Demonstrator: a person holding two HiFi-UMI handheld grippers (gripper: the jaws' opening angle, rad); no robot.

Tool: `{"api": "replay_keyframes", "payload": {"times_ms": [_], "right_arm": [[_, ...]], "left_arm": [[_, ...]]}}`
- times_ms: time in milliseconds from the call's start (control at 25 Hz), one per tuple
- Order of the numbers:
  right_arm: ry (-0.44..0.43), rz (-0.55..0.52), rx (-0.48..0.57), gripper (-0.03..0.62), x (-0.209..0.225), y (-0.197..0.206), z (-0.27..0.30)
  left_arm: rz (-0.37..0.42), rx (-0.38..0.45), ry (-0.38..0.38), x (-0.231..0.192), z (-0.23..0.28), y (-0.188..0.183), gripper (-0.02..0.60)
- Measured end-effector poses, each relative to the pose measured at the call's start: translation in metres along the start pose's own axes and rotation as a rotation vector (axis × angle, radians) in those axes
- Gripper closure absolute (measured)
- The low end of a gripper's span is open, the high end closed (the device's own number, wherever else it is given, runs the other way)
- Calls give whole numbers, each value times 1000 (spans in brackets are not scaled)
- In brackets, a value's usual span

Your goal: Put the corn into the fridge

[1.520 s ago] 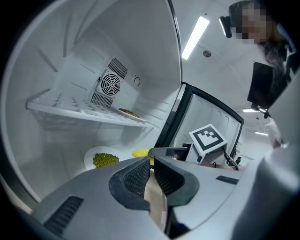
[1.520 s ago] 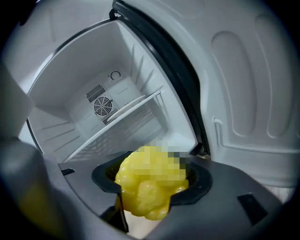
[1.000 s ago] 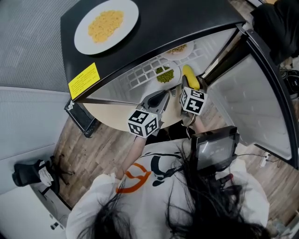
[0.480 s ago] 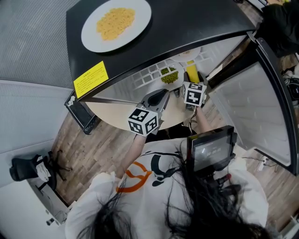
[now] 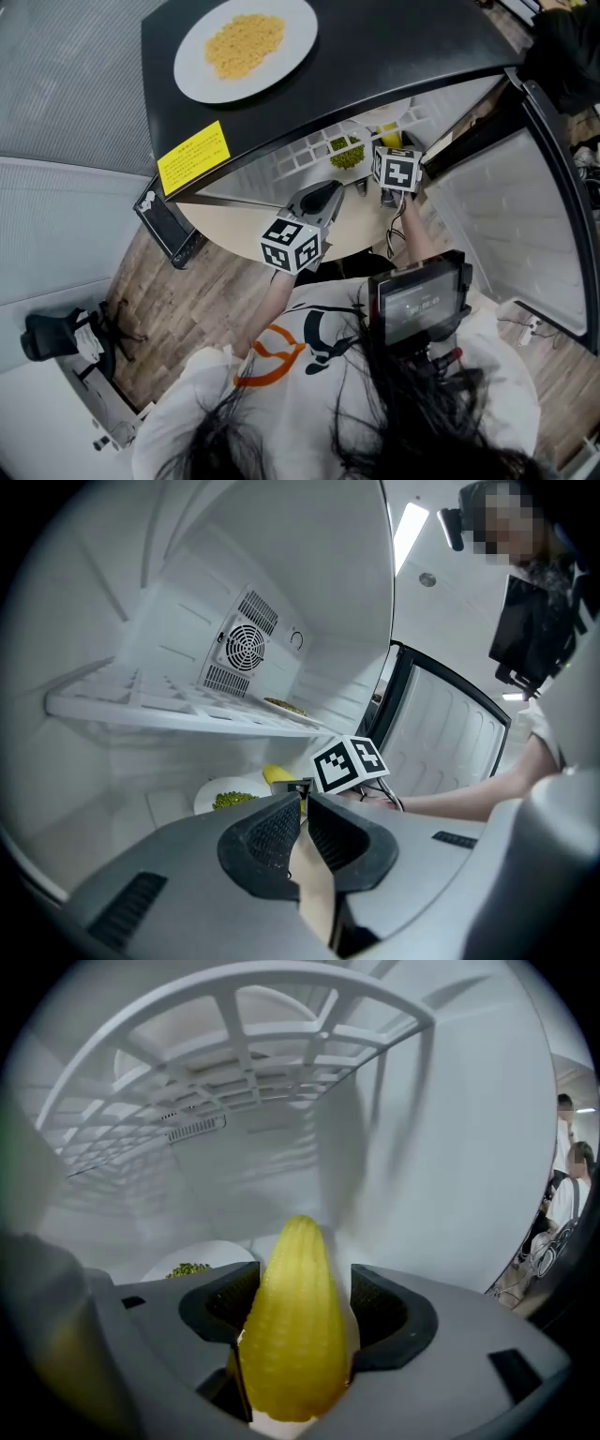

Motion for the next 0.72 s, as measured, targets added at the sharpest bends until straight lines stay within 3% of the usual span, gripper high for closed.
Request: {"api": "replay_keyframes", "payload": {"times_ms": [480,720], "right_arm": [[51,-30,85,298,-4,-21,-40],[27,51,151,298,-15,-25,-80]], "left_arm": [[9,-6,20,3,-5,2,548],[15,-3,37,5,-9,2,548]]}}
Point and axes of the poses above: the fingertips, and each gripper's own axes: z forward along the fingers, x to its right, y out of its underside, the point moved 4 cm from there along -z, backward along the fingers, and after that the axes turned 11 degrees about -z, right-handed, at the moved point
